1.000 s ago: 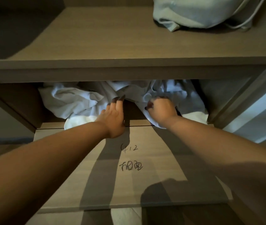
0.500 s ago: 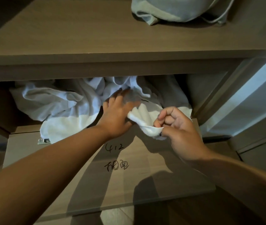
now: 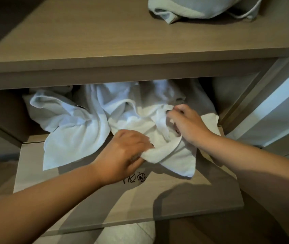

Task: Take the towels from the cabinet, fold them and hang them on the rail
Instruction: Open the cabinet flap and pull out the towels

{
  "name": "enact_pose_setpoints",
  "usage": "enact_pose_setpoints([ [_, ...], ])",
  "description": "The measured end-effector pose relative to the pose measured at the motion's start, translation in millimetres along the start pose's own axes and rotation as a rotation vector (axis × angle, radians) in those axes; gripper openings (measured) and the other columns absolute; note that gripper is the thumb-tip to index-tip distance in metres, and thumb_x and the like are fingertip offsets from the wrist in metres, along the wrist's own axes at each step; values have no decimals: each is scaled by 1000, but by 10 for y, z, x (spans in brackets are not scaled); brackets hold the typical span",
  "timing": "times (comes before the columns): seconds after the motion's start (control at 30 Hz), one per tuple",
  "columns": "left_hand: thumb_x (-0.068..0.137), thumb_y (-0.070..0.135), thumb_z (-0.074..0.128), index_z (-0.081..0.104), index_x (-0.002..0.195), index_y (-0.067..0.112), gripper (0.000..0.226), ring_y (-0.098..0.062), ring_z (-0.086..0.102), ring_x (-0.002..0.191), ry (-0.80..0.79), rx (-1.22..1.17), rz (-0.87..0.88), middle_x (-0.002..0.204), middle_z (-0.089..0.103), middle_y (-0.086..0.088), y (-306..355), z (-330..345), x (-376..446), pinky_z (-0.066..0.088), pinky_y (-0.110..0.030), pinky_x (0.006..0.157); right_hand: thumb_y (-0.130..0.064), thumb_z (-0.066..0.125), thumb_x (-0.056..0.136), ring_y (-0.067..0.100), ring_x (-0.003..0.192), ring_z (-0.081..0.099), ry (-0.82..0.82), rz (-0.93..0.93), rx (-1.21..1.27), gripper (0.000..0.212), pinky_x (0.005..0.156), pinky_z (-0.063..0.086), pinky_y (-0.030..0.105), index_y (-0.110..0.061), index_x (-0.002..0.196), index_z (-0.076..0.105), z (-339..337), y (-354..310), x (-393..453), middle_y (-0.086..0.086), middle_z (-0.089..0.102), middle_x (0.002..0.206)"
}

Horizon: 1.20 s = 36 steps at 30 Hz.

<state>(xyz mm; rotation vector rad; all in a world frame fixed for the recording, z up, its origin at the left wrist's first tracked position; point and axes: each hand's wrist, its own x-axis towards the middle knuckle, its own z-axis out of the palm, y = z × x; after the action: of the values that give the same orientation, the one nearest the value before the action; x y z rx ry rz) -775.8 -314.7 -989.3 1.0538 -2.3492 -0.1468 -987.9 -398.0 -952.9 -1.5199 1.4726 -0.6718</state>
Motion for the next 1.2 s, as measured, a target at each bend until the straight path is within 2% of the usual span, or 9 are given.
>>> enact_pose_setpoints([
  [0.13, 80, 13, 59, 50, 133, 7, 55, -33, 40, 136, 72, 0, -158, 144, 42, -17, -173, -123, 42, 37, -47, 109, -42, 69, 86, 19, 80, 63, -150, -79, -475, 28, 66, 49, 33, -15, 87, 65, 143, 16, 89, 1, 66, 81],
  [0.23, 81, 22, 59, 41, 142, 12, 65, -36, 29, 139, 97, 246, -370, 151, 33, -18, -352, -203, 226, 29, -50, 110, -23, 67, 84, 23, 65, 56, -57, -94, -487, 26, 54, 38, 31, -9, 66, 53, 137, 100, 96, 5, 54, 64],
  [0.33, 92, 33, 60, 50, 140, 24, 50, -34, 20, 145, -76, 387, -682, 155, 33, -10, -586, -256, 423, 21, -55, 109, -17, 64, 85, 21, 63, 54, 79, -79, -488, 23, 54, 38, 31, -8, 68, 51, 61, 158, 95, 6, 54, 65],
  [0.4, 94, 23, 55, 65, 123, 17, 31, -35, 39, 133, 36, 350, -789, 136, 55, -13, -637, -313, 489, 25, -51, 106, -21, 67, 87, 22, 75, 59, 147, -63, -480, 15, 59, 44, 30, -13, 87, 54, 3, 160, 81, 3, 59, 78],
  [0.5, 88, 16, 45, 64, 101, 8, 24, -25, 57, 83, 394, 171, -593, 89, 64, -7, -416, -411, 493, 40, -39, 78, -33, 77, 82, 22, 109, 55, 195, -241, -481, 68, 89, 51, 38, -19, 135, 37, -45, 102, -23, 1, 51, 121],
  [0.63, 88, -2, 47, 57, 101, 12, 23, 8, 47, 79, 513, -118, -334, 93, 52, 13, 247, -478, 431, 36, -6, 73, -43, 79, 75, 28, 139, 31, 179, -717, -539, 101, 108, 36, 53, -19, 153, 20, 29, -74, -231, 9, 28, 151],
  [0.83, 88, 13, 55, 45, 109, 16, 23, 7, 45, 98, 393, -300, -87, 103, 46, 8, 529, -405, 210, 37, -11, 84, -6, 66, 86, 24, 130, 49, 40, -911, -186, 39, 107, 35, 62, -18, 123, 61, 180, -128, -180, 2, 60, 129],
  [1.03, 81, 46, 72, 24, 143, -10, 97, -38, 31, 143, 353, 104, -168, 150, 30, -24, 4, -331, 144, 29, -49, 115, 12, 60, 86, 8, 95, 65, -37, -774, 203, 29, 81, 54, 22, -8, 107, 64, -111, -504, -534, 3, 69, 101],
  [1.2, 75, 40, 71, 52, 130, 27, 60, -20, 52, 124, 103, 91, -290, 126, 58, 7, -259, -290, 253, 31, -62, 105, 4, 63, 85, 20, 84, 66, -101, -883, 182, 19, 70, 55, 32, -6, 101, 64, -96, -453, -856, 6, 67, 90],
])
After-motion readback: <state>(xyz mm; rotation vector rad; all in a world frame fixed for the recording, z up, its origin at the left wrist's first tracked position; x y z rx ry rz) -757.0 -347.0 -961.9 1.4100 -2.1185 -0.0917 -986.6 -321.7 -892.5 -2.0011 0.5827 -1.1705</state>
